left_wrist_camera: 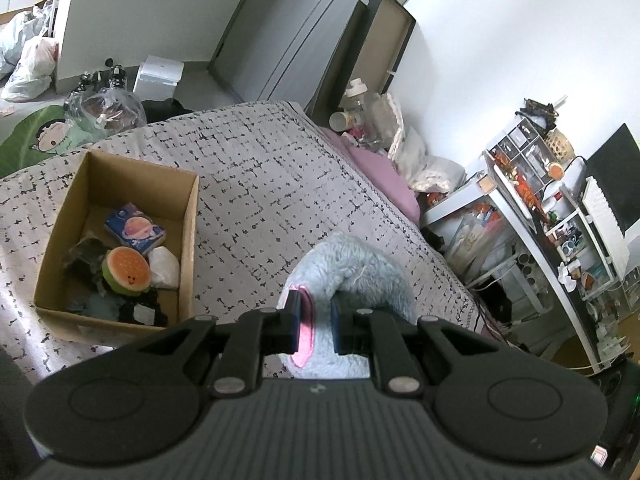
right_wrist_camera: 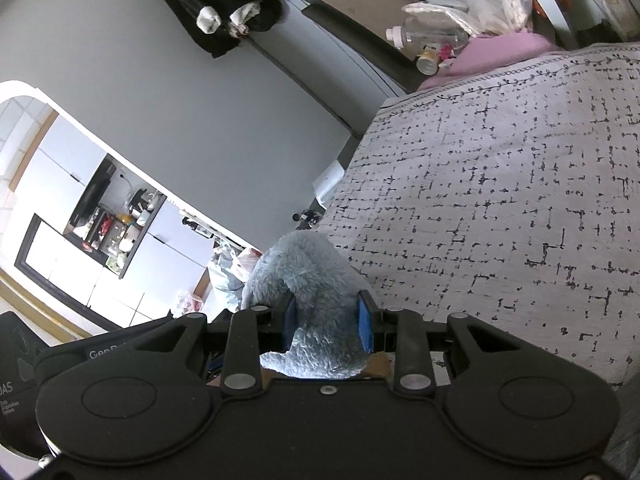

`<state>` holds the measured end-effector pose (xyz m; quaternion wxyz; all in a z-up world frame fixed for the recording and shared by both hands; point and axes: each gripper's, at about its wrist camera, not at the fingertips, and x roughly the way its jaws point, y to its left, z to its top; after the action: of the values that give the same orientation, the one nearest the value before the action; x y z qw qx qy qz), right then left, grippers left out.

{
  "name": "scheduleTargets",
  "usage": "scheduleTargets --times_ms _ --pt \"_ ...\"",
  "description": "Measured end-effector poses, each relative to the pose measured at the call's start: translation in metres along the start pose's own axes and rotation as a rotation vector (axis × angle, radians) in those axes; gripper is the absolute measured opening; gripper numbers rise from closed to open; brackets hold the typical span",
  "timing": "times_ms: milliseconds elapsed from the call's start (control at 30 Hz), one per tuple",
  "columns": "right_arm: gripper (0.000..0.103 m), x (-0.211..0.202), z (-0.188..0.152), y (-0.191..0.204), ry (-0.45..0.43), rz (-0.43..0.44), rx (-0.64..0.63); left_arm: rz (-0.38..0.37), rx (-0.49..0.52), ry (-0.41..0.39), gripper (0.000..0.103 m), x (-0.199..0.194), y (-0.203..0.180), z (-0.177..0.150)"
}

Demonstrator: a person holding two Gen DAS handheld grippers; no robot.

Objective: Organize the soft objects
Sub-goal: 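Carry the grey plush with both tools over the cardboard box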

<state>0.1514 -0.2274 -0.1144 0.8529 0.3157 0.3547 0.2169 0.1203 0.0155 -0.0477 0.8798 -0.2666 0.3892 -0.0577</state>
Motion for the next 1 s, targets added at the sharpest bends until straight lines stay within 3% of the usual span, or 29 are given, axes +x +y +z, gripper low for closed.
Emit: scheduleTargets --times_ms 1000 --pt "0.03 0.028 -0.016 0.057 0.011 0.022 -0.114 -0.007 -0.063 -0.067 0.014 -0.037 0.052 0.02"
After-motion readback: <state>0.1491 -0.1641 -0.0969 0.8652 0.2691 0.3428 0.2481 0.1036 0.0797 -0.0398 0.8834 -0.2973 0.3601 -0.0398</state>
